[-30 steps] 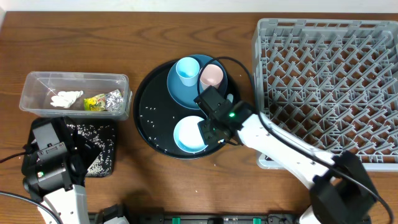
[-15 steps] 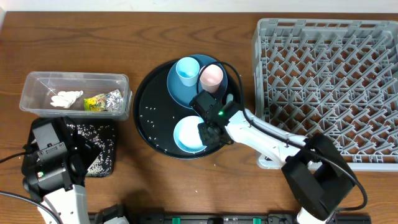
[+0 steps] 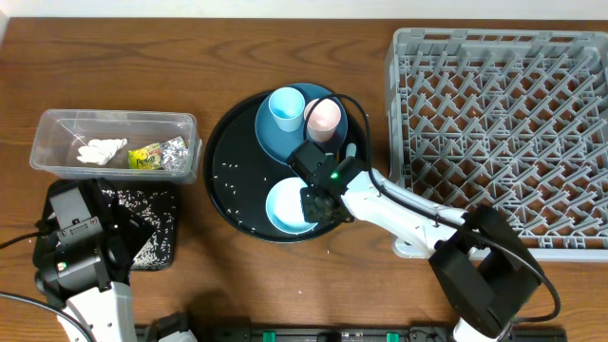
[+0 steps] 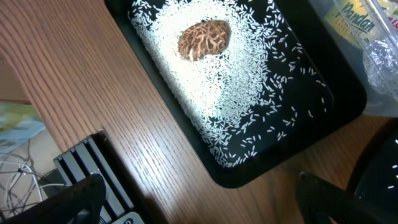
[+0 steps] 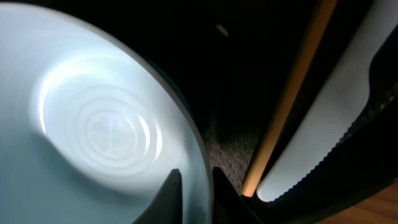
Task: Sort waste into correct bins and load items into the dishwasher rack
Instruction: 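Grip the rim of the light-blue bowl with the right gripper and lift, then carry the bowl right and lower it into the grey dish rack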
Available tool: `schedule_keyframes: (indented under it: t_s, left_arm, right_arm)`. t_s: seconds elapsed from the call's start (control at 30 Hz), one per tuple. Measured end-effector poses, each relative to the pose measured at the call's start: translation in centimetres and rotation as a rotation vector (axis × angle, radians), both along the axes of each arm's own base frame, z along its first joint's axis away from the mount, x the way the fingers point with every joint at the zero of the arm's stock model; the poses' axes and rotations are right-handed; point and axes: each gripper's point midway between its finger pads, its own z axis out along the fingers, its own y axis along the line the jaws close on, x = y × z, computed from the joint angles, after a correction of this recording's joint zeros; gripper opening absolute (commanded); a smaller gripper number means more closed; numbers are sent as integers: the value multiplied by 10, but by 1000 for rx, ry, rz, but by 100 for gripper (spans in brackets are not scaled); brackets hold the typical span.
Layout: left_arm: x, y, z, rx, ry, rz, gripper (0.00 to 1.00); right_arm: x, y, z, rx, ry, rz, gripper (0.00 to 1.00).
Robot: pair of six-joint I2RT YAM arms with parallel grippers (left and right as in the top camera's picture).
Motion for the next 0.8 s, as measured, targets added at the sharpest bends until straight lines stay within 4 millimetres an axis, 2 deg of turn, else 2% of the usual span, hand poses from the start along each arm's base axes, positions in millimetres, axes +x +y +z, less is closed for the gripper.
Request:
schedule_keyframes:
  t_s: [0.43, 0.53, 0.63, 0.73, 0.8]
  left_arm:
    - [0, 0, 0, 0, 0, 0, 98]
    - [0, 0, 0, 0, 0, 0, 98]
    - [0, 0, 0, 0, 0, 0, 98]
    - [0, 0, 0, 0, 0, 0, 98]
    - [0, 0, 0, 0, 0, 0, 98]
  right_arm:
    - [1, 0, 2, 2, 2, -18, 1]
    - [5, 2, 11, 18, -13, -22, 1]
    - [12, 5, 35, 60, -57, -25, 1]
    - [18, 5, 79, 124, -129, -31, 1]
    - [15, -1, 105, 146, -153, -37, 1]
